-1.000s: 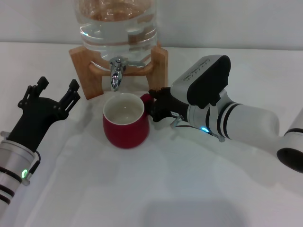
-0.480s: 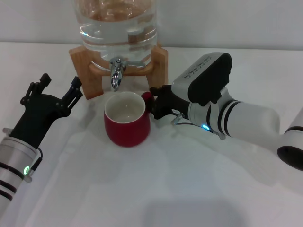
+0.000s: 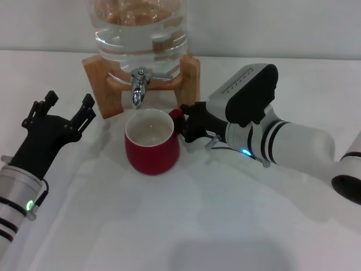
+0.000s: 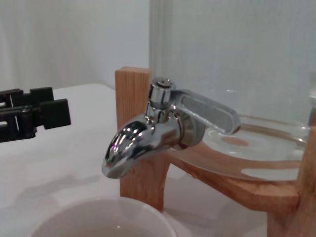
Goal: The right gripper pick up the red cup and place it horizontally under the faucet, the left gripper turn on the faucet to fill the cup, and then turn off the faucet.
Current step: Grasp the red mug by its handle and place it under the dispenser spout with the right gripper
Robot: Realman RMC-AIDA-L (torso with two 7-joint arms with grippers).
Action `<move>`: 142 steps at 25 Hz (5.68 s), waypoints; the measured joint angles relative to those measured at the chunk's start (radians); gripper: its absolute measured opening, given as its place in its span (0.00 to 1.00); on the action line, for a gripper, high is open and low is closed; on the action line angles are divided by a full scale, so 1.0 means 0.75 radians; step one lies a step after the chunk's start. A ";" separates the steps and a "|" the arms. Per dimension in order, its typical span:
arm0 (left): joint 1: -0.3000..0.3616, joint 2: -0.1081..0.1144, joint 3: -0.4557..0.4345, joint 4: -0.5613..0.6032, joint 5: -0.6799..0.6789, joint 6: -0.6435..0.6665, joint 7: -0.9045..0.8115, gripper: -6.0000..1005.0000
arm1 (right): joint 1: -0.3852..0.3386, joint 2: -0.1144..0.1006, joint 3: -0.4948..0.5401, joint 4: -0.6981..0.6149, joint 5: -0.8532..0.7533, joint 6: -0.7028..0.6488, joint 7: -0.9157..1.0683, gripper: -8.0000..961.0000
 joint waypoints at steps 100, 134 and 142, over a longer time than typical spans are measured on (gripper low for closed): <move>0.006 0.000 0.000 0.000 -0.014 -0.014 0.000 0.88 | -0.065 0.000 0.020 -0.001 -0.075 -0.074 0.006 0.35; 0.015 0.000 0.000 0.000 -0.015 -0.014 0.000 0.87 | -0.118 -0.002 0.018 0.025 -0.134 -0.102 -0.004 0.37; 0.016 0.000 0.000 -0.002 -0.018 -0.014 0.000 0.87 | -0.144 -0.007 0.018 0.032 -0.144 -0.132 -0.003 0.37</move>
